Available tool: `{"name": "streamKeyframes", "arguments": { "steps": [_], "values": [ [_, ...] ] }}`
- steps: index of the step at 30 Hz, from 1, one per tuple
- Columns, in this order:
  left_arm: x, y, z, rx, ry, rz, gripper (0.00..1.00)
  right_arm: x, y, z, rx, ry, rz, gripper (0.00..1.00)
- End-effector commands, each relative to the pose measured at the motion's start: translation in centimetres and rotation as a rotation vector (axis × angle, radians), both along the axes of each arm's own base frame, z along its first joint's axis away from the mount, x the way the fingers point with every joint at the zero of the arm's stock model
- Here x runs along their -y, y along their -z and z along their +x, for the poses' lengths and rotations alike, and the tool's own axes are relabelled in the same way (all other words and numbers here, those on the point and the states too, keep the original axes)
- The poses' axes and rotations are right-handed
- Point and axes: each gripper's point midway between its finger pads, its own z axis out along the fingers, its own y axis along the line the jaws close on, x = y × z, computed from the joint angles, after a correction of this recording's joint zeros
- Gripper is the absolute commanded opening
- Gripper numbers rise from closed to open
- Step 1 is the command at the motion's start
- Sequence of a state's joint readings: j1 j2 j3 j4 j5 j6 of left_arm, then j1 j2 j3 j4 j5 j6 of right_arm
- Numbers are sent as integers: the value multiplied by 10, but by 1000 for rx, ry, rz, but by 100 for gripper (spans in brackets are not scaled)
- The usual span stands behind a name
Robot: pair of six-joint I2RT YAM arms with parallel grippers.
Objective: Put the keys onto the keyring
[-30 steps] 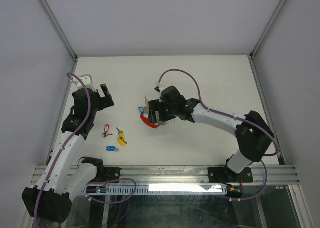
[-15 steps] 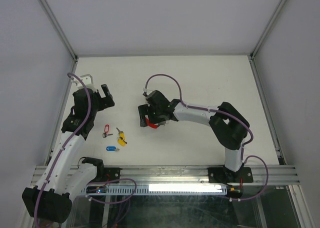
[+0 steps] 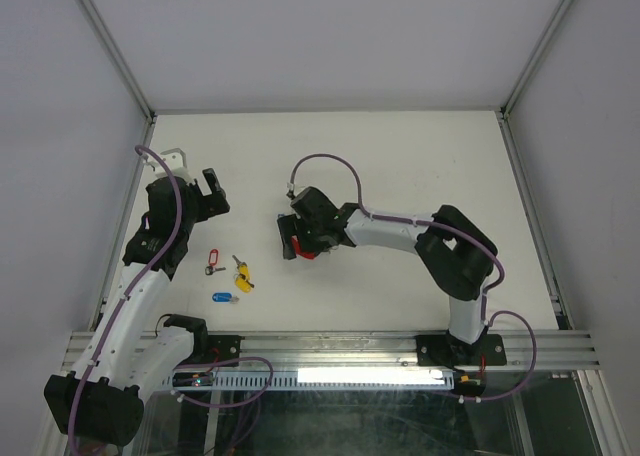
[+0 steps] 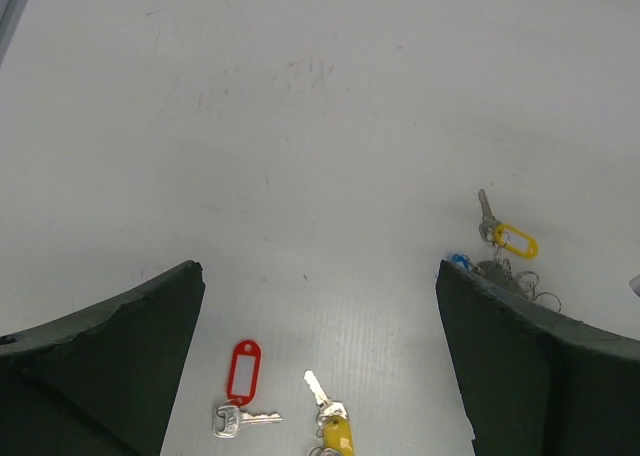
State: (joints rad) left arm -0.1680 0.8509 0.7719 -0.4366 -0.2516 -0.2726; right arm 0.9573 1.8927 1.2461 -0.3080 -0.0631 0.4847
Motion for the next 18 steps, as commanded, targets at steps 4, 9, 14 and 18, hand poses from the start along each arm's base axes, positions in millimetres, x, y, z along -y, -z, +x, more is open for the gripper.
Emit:
{"name": "streamKeyframes", "arguments": {
  "steps": [4, 9, 14, 18],
  "values": [
    [3, -22, 9, 69, 26, -10, 99, 26, 9, -12, 5, 59, -44, 82],
    [4, -22, 10, 68, 29, -11, 99, 56, 12, -30, -10, 74, -78, 82],
    [5, -22, 10, 68, 34, -13, 99, 99, 11, -48, -2, 102, -147, 83],
    [6, -22, 10, 68, 40, -16, 99, 138, 10, -61, 11, 131, -222, 84]
  ]
}}
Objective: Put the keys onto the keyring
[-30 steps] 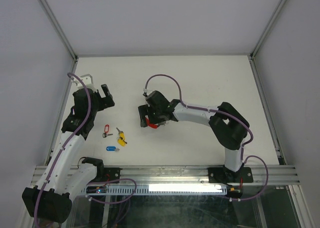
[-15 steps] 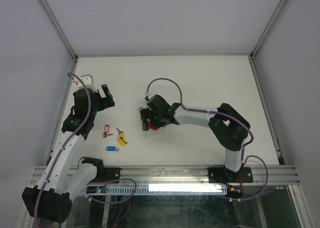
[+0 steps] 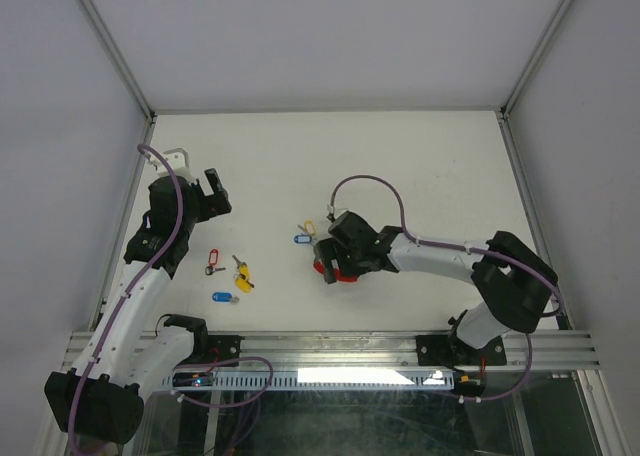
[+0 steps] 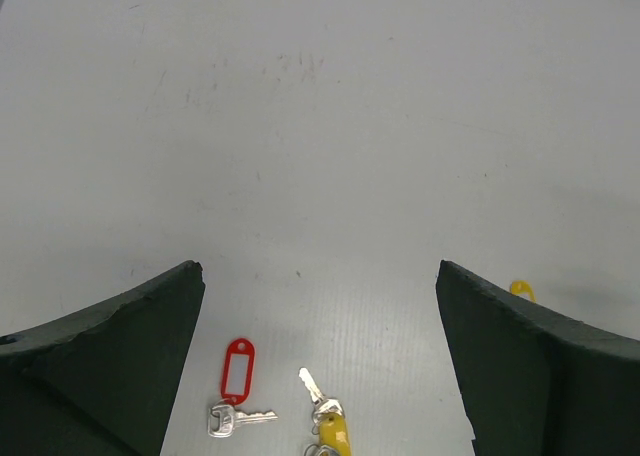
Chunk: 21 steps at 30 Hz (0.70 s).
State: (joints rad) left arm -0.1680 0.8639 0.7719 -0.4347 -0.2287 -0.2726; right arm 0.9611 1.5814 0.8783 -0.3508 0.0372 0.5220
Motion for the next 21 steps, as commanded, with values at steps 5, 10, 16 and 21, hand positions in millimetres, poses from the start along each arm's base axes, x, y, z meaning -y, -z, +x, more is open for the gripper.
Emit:
{"name": "streamKeyframes", "arguments": {
  "steps": [5, 10, 16, 21],
  "values": [
    [2, -25, 9, 80, 23, -10, 99, 78, -19, -6, 63, 125, -123, 85],
    [4, -25, 8, 79, 28, -12, 99, 75, -64, 14, 172, 118, 13, 85],
    [4, -24, 8, 79, 31, -12, 99, 61, -107, 37, 314, 143, 147, 85],
    [4, -25, 7, 83, 34, -13, 99, 45, -104, 44, 265, 75, 127, 82]
  ]
}}
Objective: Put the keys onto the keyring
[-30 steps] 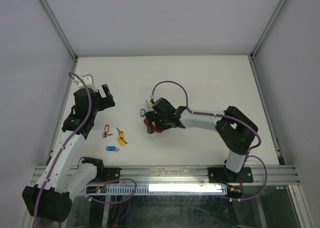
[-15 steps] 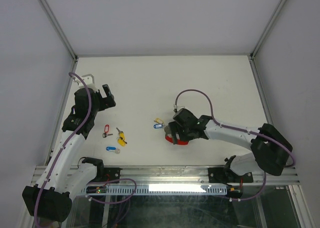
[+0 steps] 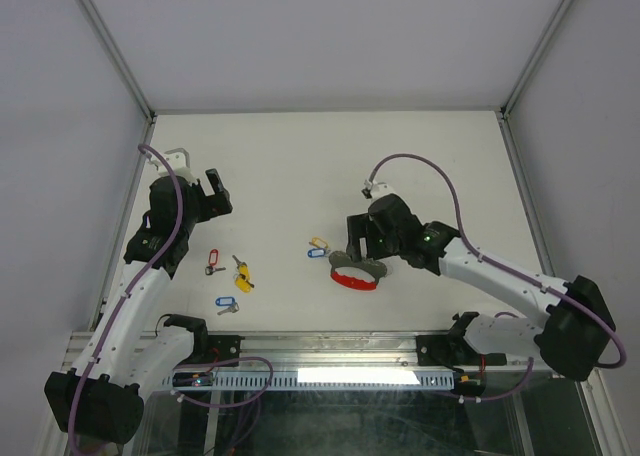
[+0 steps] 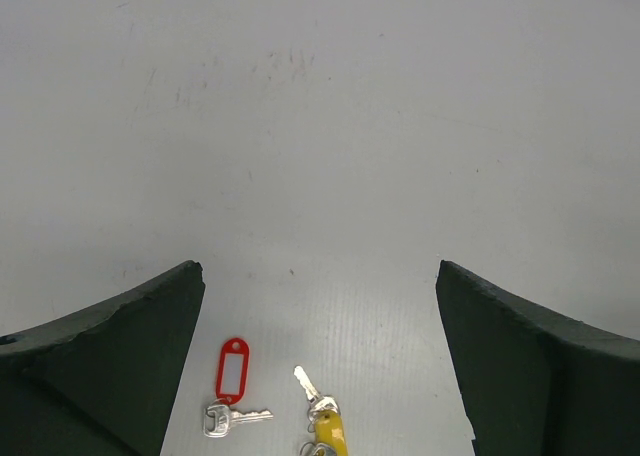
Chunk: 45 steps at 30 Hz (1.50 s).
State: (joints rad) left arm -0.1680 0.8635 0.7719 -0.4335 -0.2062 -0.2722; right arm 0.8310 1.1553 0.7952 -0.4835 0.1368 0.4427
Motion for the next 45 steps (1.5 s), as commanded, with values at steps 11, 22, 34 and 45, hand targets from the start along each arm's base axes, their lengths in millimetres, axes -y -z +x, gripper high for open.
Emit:
{"name": "streamKeyframes", "arguments": {
  "steps": [11, 22, 34, 45],
  "values": [
    [4, -22, 8, 70, 31, -6, 99, -43, 14, 35, -24, -199, -185, 60],
    [5, -20, 10, 61, 36, -5, 99, -59, 48, 42, -6, -284, -407, 58],
    [5, -17, 11, 52, 41, -5, 99, -58, 63, 43, -15, -285, -467, 53],
    [0, -17, 9, 47, 8, -3, 99, -55, 59, 54, 24, -179, -439, 48]
  ]
}}
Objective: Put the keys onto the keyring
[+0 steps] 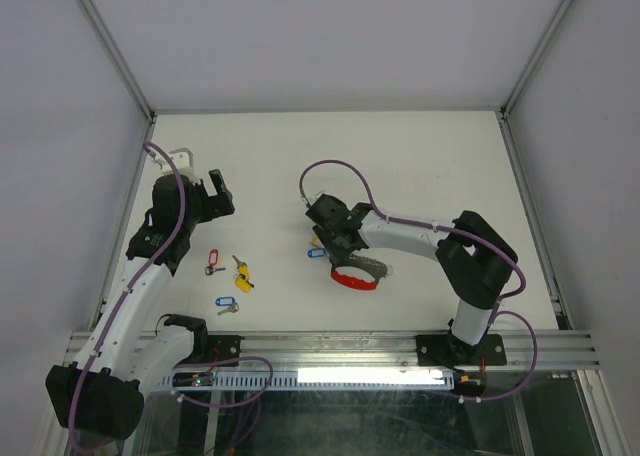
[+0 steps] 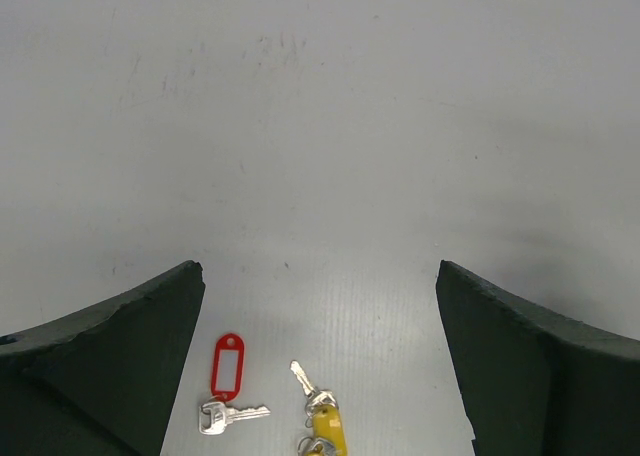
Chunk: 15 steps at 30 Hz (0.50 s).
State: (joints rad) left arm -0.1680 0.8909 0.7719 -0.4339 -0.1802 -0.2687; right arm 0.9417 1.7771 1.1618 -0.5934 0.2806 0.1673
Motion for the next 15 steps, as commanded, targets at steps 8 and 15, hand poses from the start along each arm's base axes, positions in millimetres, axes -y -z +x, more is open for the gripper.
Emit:
{"name": "streamKeyframes", "arguments": {
  "steps": [8, 15],
  "values": [
    [-20, -25, 0, 73, -132, -15, 99, 9, -26, 32, 98, 223, 149, 42],
    [-38, 11, -16, -78, -336, -78, 97, 34, -35, 38, 100, 310, 238, 39]
  ]
}}
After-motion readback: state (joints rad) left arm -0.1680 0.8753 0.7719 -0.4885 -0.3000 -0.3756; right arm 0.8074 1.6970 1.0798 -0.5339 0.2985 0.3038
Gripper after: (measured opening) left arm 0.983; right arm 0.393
